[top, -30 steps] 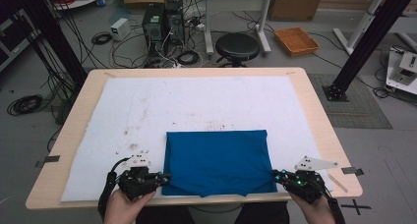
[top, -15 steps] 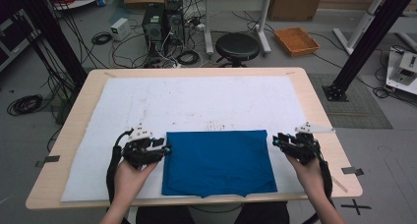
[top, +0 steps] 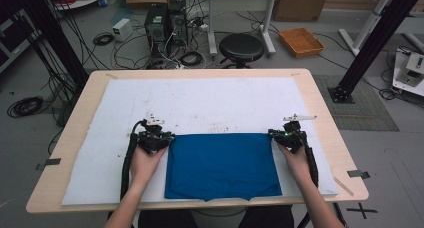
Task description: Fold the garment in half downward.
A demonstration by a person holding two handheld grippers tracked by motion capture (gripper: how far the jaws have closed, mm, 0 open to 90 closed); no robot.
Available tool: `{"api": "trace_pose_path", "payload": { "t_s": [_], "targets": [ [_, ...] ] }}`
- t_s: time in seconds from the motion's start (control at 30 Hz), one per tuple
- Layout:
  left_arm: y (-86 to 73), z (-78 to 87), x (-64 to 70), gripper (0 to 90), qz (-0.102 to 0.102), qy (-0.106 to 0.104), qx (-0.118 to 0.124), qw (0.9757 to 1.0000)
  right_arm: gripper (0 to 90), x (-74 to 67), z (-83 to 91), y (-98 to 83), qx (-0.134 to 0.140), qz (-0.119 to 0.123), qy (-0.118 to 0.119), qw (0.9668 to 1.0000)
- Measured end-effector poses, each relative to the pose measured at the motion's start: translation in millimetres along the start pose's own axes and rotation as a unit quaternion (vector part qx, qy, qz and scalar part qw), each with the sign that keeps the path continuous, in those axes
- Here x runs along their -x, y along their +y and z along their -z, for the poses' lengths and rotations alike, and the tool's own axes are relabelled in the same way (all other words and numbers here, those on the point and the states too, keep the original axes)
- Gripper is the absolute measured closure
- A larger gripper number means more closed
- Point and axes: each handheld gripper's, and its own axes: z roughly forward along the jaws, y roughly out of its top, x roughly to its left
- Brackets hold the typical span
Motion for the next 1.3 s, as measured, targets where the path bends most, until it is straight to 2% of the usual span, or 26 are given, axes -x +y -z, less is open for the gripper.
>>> {"api": "trace_pose_path", "payload": {
  "t_s": [0.1,0.13,0.17,0.23,0.3,0.33,0.37,0.43,0.47,0.5,0.57,0.77,0.83,0.97,1.1,1.3],
  "targets": [
    [0.5,1.6,1.5,82.5,0.001,0.006,0.006,1.0000,88.2,0.2,3.0,-0.6,0.010,0.009,-0.008,0.9999],
    [0.9,2.6,1.3,77.5,0.002,0.010,0.008,0.9999,83.6,0.4,4.6,-0.5,0.016,0.008,-0.009,0.9998],
    [1.2,3.1,0.8,68.5,0.008,0.010,0.012,0.9998,75.6,1.0,5.7,-0.2,0.024,0.005,-0.009,0.9997],
    [1.3,3.7,-0.3,61.9,0.013,0.005,0.017,0.9998,68.3,3.0,6.3,0.8,0.028,-0.003,-0.007,0.9996],
    [1.1,2.8,0.2,58.5,0.010,0.006,0.015,0.9998,61.9,4.3,3.3,0.9,0.019,-0.009,0.001,0.9998],
    [1.0,2.0,0.7,58.6,0.010,0.006,0.010,0.9999,62.3,4.7,0.9,0.5,0.010,-0.011,0.005,0.9999],
    [0.6,1.1,0.9,60.8,0.004,0.001,0.003,1.0000,66.3,4.5,-1.3,-0.3,0.001,-0.009,0.010,0.9999],
    [-0.4,-0.5,3.7,71.8,-0.012,0.000,-0.008,0.9999,79.8,2.5,-4.5,-2.4,-0.012,0.009,0.013,0.9998],
    [-0.8,-0.4,5.2,76.8,-0.018,0.000,-0.005,0.9998,84.7,0.9,-4.6,-3.1,-0.010,0.018,0.011,0.9997],
    [-0.8,-0.4,5.2,82.6,-0.018,0.000,-0.005,0.9998,84.7,0.9,-4.6,-3.1,-0.010,0.018,0.011,0.9997],
    [0.3,-0.6,6.3,85.9,-0.024,0.001,-0.001,0.9997,87.9,-1.5,-4.7,-1.8,-0.008,0.037,0.006,0.9993],
    [8.7,-5.6,-1.9,87.0,-0.015,0.006,0.009,0.9998,88.2,5.2,-9.9,12.8,0.001,0.043,-0.005,0.9991],
    [14.1,-9.0,-6.2,87.0,-0.019,0.009,0.008,0.9997,88.2,7.6,-13.5,19.5,0.005,0.041,-0.007,0.9991],
    [23.0,-18.6,-15.2,86.9,-0.006,0.012,0.015,0.9998,88.2,11.9,-20.6,29.6,0.011,0.039,-0.014,0.9991],
    [27.7,-27.3,-19.7,86.9,-0.002,0.018,0.020,0.9996,88.1,16.7,-28.2,33.2,0.011,0.037,-0.023,0.9990],
    [28.5,-31.5,-21.4,86.8,0.000,0.021,0.025,0.9995,88.0,20.5,-35.7,33.6,0.013,0.035,-0.029,0.9989]
  ]
}}
